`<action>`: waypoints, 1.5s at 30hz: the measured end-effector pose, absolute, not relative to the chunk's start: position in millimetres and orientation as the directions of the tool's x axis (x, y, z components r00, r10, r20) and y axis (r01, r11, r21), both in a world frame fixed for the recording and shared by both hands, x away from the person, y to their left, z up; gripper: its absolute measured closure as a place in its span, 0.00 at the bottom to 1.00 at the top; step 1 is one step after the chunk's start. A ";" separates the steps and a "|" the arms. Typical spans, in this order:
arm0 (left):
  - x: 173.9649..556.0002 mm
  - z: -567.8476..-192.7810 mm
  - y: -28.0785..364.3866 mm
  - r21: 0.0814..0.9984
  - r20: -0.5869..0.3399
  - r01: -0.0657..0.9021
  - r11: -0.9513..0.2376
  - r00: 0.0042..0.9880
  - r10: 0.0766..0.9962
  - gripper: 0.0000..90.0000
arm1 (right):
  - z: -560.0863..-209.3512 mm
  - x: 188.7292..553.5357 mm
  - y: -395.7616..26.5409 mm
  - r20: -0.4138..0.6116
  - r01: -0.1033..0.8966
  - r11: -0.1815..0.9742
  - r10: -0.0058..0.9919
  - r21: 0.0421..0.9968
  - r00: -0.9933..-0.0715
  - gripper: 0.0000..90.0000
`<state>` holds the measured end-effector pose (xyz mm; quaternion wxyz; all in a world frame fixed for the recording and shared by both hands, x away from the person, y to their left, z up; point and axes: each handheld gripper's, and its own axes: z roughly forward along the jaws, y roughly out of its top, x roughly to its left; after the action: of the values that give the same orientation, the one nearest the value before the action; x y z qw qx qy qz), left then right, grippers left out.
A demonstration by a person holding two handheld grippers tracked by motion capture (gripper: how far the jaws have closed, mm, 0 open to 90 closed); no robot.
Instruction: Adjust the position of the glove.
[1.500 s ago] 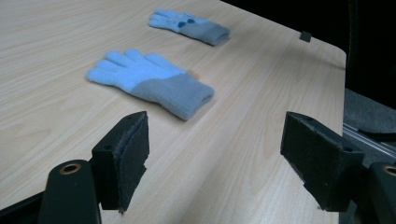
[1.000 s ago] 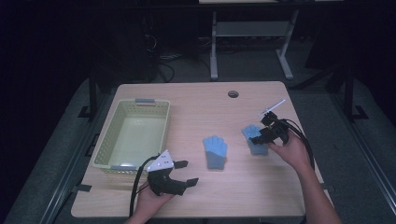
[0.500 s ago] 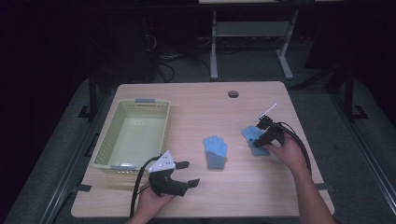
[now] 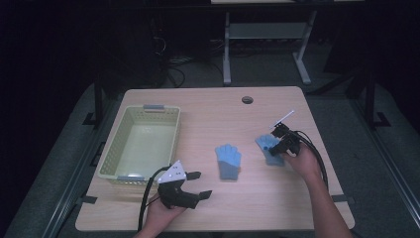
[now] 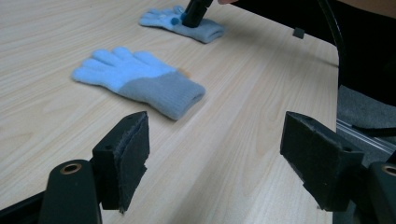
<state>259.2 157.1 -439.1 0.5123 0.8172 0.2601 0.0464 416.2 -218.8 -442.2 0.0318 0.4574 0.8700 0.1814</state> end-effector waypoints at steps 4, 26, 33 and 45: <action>259.5 -439.1 157.9 0.862 -0.186 0.374 -0.343 0.861 0.473 0.26 | -439.0 414.6 -221.7 0.111 0.792 0.502 0.817 0.346 -0.566 0.93; 259.6 -438.0 158.6 0.869 -0.183 0.371 -0.326 0.855 0.486 0.27 | -367.6 371.6 -168.2 0.233 0.739 0.448 0.753 0.503 -0.616 0.93; 259.3 -438.5 158.8 0.867 -0.175 0.367 -0.337 0.857 0.485 0.27 | -372.6 364.8 -140.2 0.224 0.716 0.473 0.731 0.514 -0.644 0.93; 258.9 -437.3 159.8 0.871 -0.160 0.353 -0.342 0.861 0.482 0.27 | -397.3 364.6 -94.4 0.228 0.717 0.508 0.716 0.478 -0.660 0.93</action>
<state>258.9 159.8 -437.3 0.5134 0.8167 0.2558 0.0627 364.6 -94.4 -397.3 -0.0007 0.4124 0.8684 0.2755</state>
